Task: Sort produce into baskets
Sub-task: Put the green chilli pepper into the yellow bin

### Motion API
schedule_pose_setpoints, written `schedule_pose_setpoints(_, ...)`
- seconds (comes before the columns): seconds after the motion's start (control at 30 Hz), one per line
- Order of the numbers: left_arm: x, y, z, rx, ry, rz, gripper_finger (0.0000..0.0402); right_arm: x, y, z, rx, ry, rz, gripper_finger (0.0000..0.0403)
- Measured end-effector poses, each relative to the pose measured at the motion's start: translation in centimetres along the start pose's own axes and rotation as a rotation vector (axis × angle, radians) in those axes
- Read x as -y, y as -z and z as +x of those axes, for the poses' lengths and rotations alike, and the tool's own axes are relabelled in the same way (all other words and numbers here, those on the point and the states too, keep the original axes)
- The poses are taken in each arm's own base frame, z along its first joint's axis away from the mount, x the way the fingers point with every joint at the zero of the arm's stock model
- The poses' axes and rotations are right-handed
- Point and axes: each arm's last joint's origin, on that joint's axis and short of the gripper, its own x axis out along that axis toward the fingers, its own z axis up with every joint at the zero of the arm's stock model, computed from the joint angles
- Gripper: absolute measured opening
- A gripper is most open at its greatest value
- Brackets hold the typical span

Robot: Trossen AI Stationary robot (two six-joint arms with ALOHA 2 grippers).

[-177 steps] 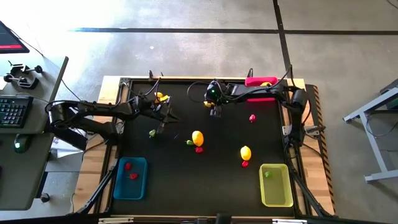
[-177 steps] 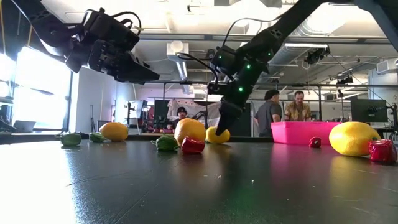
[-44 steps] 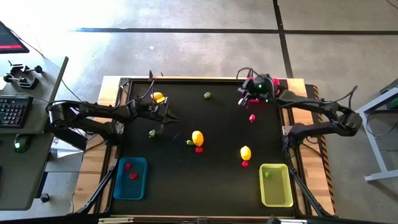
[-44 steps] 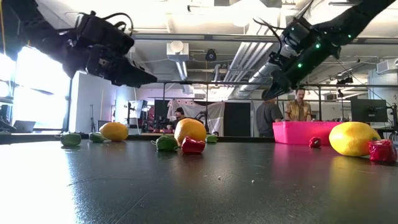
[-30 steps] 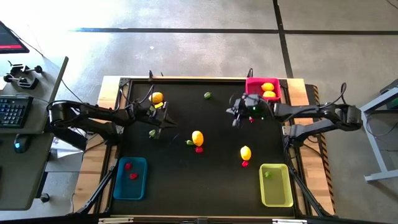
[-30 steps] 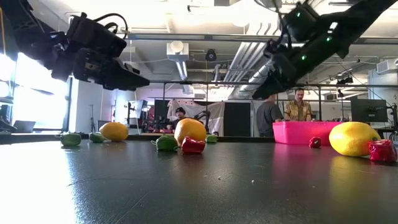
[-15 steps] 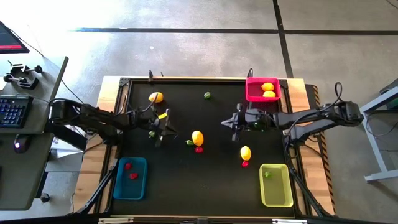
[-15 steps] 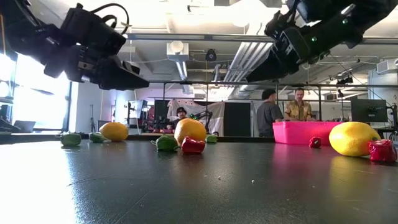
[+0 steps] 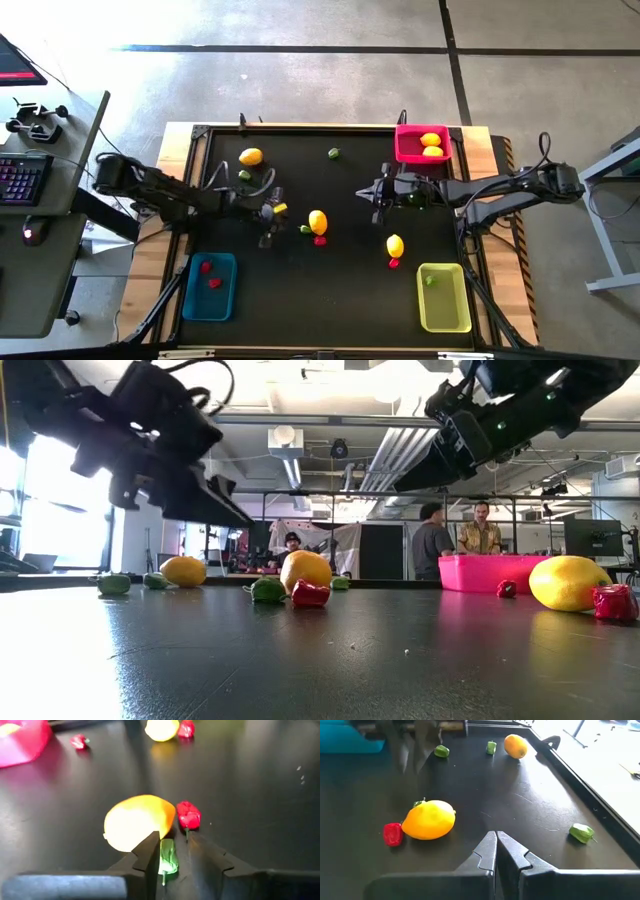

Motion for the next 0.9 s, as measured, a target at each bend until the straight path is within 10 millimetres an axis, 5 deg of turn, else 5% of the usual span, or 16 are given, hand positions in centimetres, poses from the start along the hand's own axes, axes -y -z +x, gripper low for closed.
schedule_pose_setpoints(0.27, 0.1, 0.9, 2.5, -0.117, -0.014, 0.015, 0.0113, -0.5, 0.2, 0.1, -0.015, -0.018, -0.003, 0.0001)
schedule_pose_setpoints(0.9, 0.2, 2.7, 3.4, -0.266, -0.044, 0.132, 0.0110, -0.9, 0.8, 1.0, -0.045, -0.022, -0.013, 0.0001)
